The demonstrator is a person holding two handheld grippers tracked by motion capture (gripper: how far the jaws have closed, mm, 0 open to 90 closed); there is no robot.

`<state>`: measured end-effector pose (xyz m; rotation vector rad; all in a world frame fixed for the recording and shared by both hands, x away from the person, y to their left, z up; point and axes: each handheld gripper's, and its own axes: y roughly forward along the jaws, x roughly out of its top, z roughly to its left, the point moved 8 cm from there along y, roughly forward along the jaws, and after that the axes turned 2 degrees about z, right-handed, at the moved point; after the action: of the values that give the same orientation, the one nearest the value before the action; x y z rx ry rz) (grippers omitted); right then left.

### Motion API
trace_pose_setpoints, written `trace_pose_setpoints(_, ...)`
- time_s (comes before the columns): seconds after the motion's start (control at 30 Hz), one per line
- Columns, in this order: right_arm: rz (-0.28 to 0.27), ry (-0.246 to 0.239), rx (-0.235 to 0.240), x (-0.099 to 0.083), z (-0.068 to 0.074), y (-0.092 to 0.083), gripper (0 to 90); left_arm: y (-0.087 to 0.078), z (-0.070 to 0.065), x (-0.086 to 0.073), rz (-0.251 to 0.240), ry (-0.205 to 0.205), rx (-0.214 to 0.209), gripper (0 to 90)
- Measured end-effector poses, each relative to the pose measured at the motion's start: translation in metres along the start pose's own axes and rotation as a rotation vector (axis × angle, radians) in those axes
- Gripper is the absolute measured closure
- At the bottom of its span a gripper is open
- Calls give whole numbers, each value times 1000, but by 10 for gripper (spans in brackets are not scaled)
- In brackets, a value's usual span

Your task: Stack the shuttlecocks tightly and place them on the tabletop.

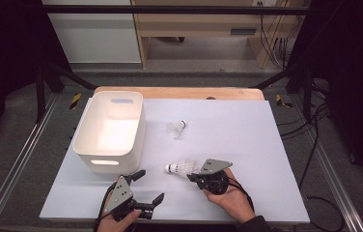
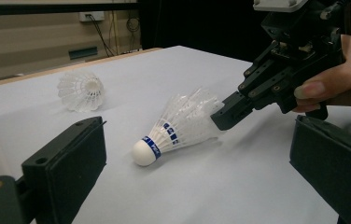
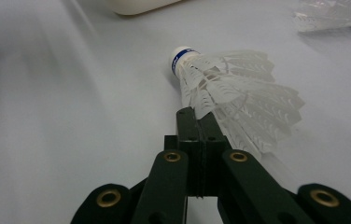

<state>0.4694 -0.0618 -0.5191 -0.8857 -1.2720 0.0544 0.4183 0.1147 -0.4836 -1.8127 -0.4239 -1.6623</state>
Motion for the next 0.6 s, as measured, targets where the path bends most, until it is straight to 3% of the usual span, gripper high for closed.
trace_pose_setpoints(0.37, 6, -2, 11, -1, -1, 1, 885, 0, 0, 0, 3, -1, -1, 33)
trace_pose_setpoints(0.6, 17, 5, -12, -2, -2, 1, 727, 0, 0, -1, 5, -1, -2, 33)
